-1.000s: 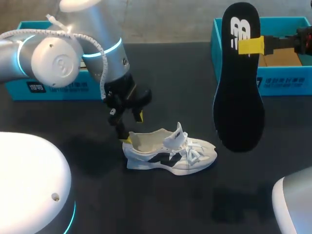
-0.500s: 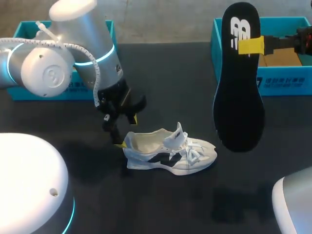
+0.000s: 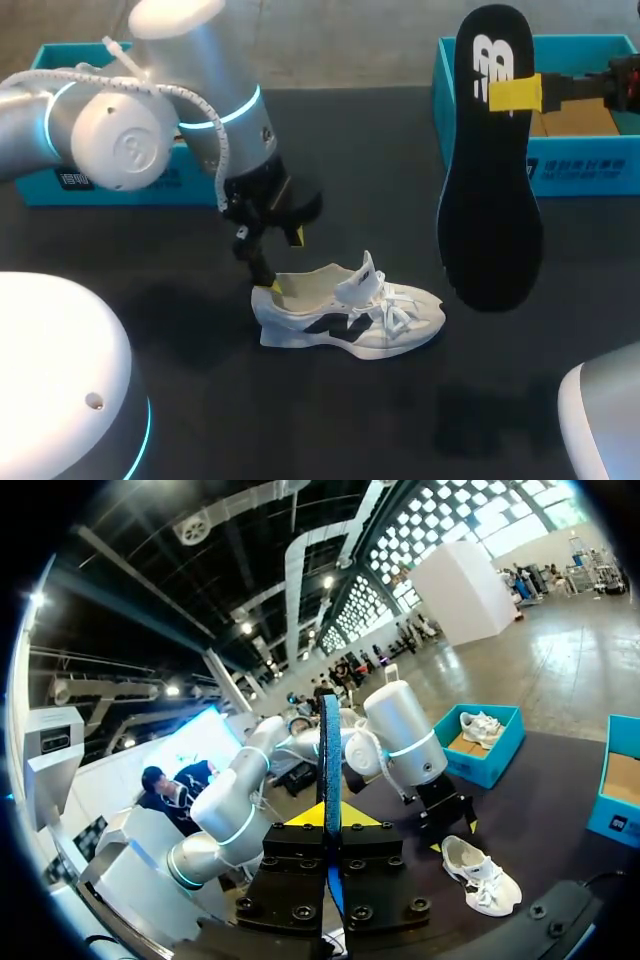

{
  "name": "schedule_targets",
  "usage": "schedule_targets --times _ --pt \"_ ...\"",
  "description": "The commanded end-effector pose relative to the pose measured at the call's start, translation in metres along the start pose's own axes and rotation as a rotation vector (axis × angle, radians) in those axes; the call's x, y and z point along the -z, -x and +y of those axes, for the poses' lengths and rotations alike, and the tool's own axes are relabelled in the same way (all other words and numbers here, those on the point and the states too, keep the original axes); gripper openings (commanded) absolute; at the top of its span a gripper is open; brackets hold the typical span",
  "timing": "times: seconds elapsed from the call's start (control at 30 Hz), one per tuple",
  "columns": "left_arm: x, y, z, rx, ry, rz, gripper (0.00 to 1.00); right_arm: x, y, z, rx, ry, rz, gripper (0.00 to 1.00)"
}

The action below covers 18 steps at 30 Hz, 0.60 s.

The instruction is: Take the shoe out of the shoebox, open the shoe tongue, remove and reinsert the insole, then place the shoe into the shoebox

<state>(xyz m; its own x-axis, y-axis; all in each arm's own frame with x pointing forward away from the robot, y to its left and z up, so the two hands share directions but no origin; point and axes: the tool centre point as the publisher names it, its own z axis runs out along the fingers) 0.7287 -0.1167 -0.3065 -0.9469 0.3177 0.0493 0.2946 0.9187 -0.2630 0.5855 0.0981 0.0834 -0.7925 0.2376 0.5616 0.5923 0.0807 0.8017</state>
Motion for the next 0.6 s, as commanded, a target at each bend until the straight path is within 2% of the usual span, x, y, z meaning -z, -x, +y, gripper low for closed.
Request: schedule_targets --times 0.03,0.3,0.6 --pt "-0.012 0.014 -0.011 -0.001 0.006 0.003 1.0 -0.002 0.001 0.004 -0.002 -0.008 0.0 0.0" --pt "-0.034 0.02 -0.019 -0.007 0.01 0.004 1.0 -0.002 0.001 0.004 -0.002 -0.008 0.0 0.0" --pt "-0.047 0.031 -0.024 -0.001 0.01 -0.038 1.0 -0.002 0.001 0.004 -0.002 -0.008 0.0 0.0"
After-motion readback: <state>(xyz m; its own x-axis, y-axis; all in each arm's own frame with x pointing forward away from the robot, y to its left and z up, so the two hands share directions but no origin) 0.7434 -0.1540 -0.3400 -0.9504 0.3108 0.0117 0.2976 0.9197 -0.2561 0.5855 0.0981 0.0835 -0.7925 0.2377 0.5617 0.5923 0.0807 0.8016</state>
